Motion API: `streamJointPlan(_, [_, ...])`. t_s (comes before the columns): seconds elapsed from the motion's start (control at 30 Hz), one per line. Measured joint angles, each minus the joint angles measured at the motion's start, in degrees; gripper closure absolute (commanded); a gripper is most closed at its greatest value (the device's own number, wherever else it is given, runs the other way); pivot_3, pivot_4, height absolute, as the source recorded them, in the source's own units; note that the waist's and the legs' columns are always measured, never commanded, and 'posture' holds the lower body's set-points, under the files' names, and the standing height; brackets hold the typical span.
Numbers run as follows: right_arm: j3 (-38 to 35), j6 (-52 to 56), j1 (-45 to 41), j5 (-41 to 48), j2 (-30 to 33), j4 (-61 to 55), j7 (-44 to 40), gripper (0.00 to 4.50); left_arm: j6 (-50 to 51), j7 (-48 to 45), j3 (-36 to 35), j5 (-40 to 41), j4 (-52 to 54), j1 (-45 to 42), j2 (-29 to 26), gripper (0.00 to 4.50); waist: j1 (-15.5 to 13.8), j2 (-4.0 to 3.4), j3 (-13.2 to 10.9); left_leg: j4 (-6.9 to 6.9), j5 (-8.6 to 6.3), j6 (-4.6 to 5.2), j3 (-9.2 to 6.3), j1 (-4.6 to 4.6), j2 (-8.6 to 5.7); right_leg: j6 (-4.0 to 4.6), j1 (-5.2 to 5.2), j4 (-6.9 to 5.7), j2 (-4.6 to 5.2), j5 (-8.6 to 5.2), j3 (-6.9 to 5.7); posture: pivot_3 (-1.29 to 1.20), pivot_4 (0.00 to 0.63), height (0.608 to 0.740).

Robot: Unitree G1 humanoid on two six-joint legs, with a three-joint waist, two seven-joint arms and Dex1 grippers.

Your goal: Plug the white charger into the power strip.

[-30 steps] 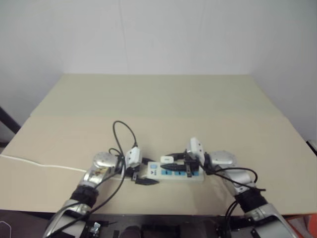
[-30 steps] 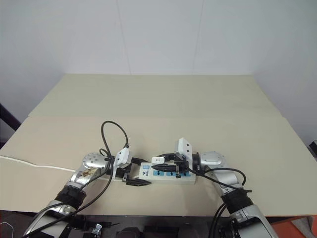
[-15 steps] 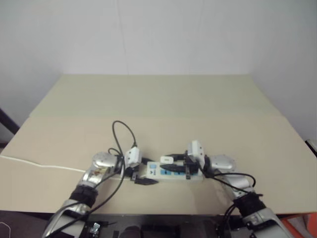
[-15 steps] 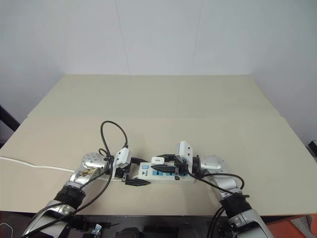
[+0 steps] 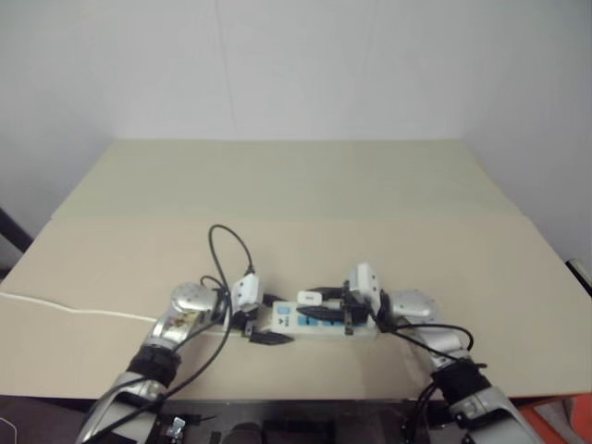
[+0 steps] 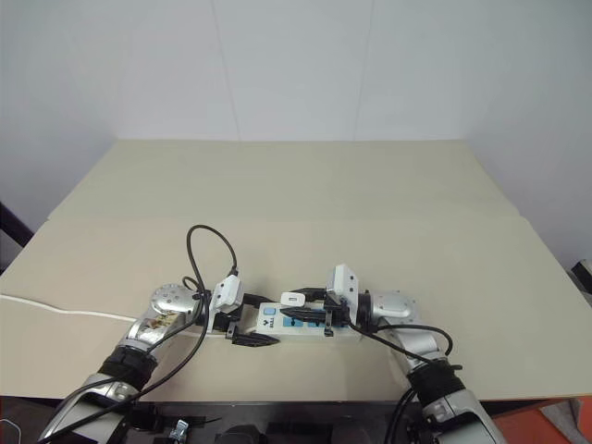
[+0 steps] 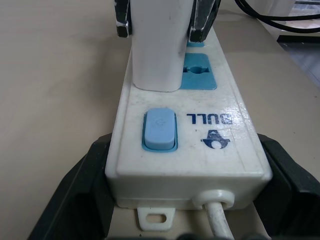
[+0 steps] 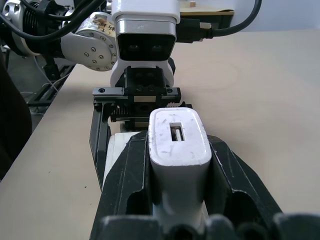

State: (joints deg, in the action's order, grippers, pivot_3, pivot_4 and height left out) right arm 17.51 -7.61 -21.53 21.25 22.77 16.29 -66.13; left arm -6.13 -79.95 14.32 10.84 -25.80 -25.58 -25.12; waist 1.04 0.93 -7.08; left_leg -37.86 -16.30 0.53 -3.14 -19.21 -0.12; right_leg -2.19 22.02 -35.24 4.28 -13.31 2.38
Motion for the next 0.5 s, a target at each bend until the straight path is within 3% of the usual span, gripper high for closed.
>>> streamJointPlan(0.1, [0.2,0.6,-0.5,0.0,0.2,0.1,-0.6,3.41,0.0,0.0,0.0,0.0,0.0,0.0,0.0,1.19,0.0,0.0,0.0,0.0,0.0,0.0,0.0,-0.01,0.0,0.0,0.01,0.0,0.0,0.0,0.0,0.0,0.15,0.74])
streamJointPlan(0.13, [0.3,1.0,-0.8,-0.1,0.3,0.1,-1.2,2.66,0.0,0.0,0.0,0.0,0.0,0.0,0.0,1.19,0.0,0.0,0.0,0.0,0.0,0.0,0.0,-0.01,0.0,0.01,0.02,0.0,0.0,0.0,0.0,0.0,0.15,0.74])
streamJointPlan(0.17, [0.5,1.7,-1.1,-0.5,0.7,0.1,-1.5,2.53,0.0,-0.1,0.0,0.0,0.1,0.0,0.0,1.19,0.0,0.0,0.0,0.02,0.0,0.0,0.0,-0.03,0.0,0.01,0.04,0.0,0.0,0.0,0.0,0.0,0.15,0.74])
streamJointPlan(0.4, [0.8,5.0,-2.5,-2.2,2.0,-0.5,-2.9,0.02,0.1,-0.1,0.0,0.0,0.1,0.0,-0.1,1.19,0.0,0.18,0.1,0.04,0.0,0.0,-0.01,-0.03,0.02,0.02,0.04,0.03,-0.02,-0.01,-0.01,0.0,0.15,0.74])
streamJointPlan(0.5, [0.8,5.7,-2.8,-2.5,2.1,-0.7,-3.2,0.02,0.1,-0.1,0.0,0.0,0.1,0.0,-0.1,1.19,0.0,0.18,0.1,0.05,0.0,0.0,-0.01,-0.03,0.02,0.02,0.04,0.03,-0.02,-0.01,-0.01,0.0,0.15,0.74])
